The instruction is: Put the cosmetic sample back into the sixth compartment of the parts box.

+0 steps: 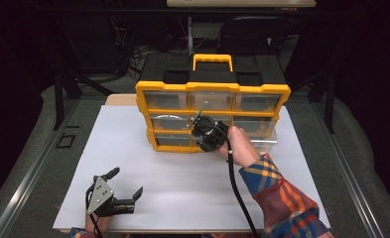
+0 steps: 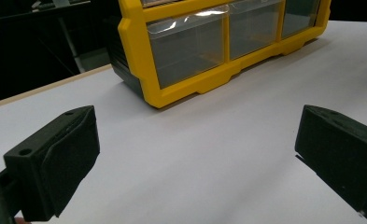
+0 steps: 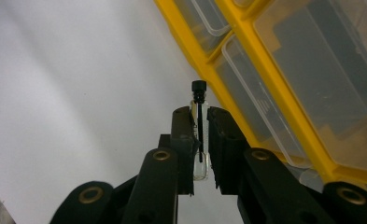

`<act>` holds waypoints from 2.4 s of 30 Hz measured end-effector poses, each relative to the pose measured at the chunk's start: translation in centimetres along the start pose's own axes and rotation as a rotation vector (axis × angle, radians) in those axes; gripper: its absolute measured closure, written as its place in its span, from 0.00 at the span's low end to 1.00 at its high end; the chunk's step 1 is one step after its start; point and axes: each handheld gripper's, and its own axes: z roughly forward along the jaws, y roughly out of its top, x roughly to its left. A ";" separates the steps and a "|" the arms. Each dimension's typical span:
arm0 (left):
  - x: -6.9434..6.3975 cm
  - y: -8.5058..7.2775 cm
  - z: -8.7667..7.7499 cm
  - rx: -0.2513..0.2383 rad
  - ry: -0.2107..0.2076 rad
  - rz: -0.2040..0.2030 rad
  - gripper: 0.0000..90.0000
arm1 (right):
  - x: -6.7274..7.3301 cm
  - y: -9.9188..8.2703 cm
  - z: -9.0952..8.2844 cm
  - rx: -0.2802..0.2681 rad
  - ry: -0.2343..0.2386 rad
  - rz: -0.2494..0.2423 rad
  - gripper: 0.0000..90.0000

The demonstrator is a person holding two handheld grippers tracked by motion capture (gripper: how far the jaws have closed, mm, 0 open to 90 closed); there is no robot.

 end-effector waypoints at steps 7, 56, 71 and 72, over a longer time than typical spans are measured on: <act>0.0 0.0 0.0 0.002 0.000 -0.001 0.00 | -0.7 0.1 -0.7 -0.013 -0.014 0.011 0.90; 0.0 0.0 0.0 0.001 0.000 0.004 0.00 | -3.3 0.6 -5.4 -0.006 -0.080 0.015 0.90; 0.0 0.0 0.0 0.000 0.002 0.003 0.00 | -4.0 0.6 -7.0 -0.026 -0.084 0.029 0.90; 0.0 0.0 0.0 0.000 0.002 0.003 0.00 | -4.0 0.6 -7.0 -0.026 -0.084 0.029 0.90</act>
